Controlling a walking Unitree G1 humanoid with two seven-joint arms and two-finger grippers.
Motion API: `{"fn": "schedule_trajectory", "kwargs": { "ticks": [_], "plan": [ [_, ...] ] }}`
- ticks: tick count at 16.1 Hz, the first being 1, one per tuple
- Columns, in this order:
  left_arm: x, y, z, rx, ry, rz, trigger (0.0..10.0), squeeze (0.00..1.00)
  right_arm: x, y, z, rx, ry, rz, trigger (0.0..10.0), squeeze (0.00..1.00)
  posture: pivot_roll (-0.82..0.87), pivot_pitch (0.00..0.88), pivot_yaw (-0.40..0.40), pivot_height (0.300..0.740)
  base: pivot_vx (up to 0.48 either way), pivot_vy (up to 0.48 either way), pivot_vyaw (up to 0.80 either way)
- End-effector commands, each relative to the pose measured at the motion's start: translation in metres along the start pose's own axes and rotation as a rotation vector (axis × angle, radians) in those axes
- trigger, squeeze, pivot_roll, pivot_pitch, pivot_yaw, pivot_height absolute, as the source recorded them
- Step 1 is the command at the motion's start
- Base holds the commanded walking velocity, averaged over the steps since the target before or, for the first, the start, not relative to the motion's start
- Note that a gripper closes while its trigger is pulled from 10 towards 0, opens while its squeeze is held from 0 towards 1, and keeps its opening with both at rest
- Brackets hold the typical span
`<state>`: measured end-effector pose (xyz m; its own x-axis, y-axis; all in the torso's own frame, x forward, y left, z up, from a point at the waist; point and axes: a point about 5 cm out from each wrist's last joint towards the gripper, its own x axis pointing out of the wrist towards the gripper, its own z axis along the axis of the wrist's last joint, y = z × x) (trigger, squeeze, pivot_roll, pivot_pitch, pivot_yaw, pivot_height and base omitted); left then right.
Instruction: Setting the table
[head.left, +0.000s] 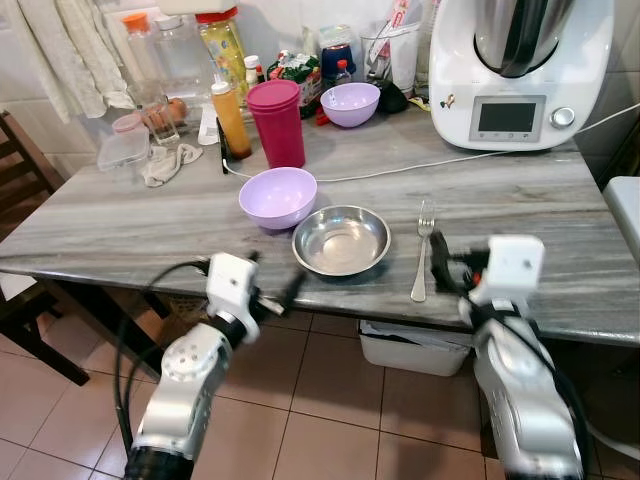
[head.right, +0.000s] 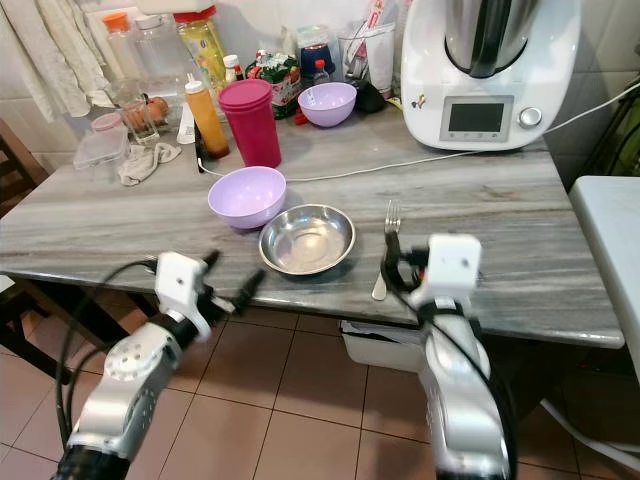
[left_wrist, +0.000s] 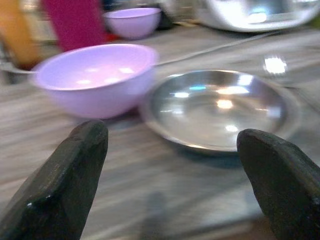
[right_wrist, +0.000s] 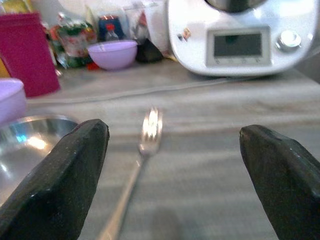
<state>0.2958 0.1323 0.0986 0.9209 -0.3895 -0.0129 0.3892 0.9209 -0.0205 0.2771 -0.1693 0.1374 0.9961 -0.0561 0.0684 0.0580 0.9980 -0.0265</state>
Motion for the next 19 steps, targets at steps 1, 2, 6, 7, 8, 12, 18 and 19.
{"fn": "schedule_trajectory", "kwargs": {
  "ticks": [1,2,6,7,8,12,18,19],
  "plan": [
    [0.0,0.009,-0.002,0.033,0.011,0.075,10.0,0.0,-0.006,0.0,0.004,-0.004,-0.002,-0.014,10.0,1.0,-0.33,0.0,0.138,0.74,0.0,0.0,0.0],
    [0.001,0.014,-0.001,0.055,0.005,0.119,10.0,0.0,-0.012,-0.005,0.002,-0.032,0.012,-0.045,10.0,0.0,-0.33,0.0,0.141,0.74,0.0,0.0,0.0],
    [-0.003,0.032,-0.008,0.106,0.039,0.302,10.0,0.0,-0.028,-0.024,-0.009,-0.056,0.086,-0.153,10.0,0.0,-0.33,0.0,0.139,0.74,0.0,0.0,0.0],
    [-0.004,0.035,-0.005,0.114,0.023,0.34,10.0,0.0,-0.029,-0.026,-0.008,-0.085,0.081,-0.153,10.0,0.0,-0.33,0.0,0.132,0.74,0.0,0.0,0.0],
    [-0.005,0.036,-0.002,0.104,0.0,0.355,10.0,0.0,-0.029,-0.028,-0.006,-0.097,0.057,-0.146,10.0,0.0,-0.32,0.0,0.123,0.74,0.0,0.0,0.0],
    [-0.013,0.033,-0.003,0.07,-0.002,0.322,10.0,0.0,-0.032,-0.022,-0.009,-0.057,0.125,-0.108,10.0,0.0,-0.31,0.0,0.093,0.74,0.0,0.0,0.0],
    [-0.048,0.055,-0.014,0.108,0.046,0.379,10.0,0.0,-0.025,-0.003,0.002,-0.051,0.041,-0.01,10.0,0.0,-0.26,0.0,0.082,0.74,0.0,0.0,0.0],
    [-0.052,0.057,-0.016,0.125,0.057,0.373,10.0,0.0,-0.027,-0.004,0.002,-0.05,0.044,-0.009,10.0,0.0,-0.26,0.0,0.084,0.74,0.0,0.0,0.0]
  ]
}}
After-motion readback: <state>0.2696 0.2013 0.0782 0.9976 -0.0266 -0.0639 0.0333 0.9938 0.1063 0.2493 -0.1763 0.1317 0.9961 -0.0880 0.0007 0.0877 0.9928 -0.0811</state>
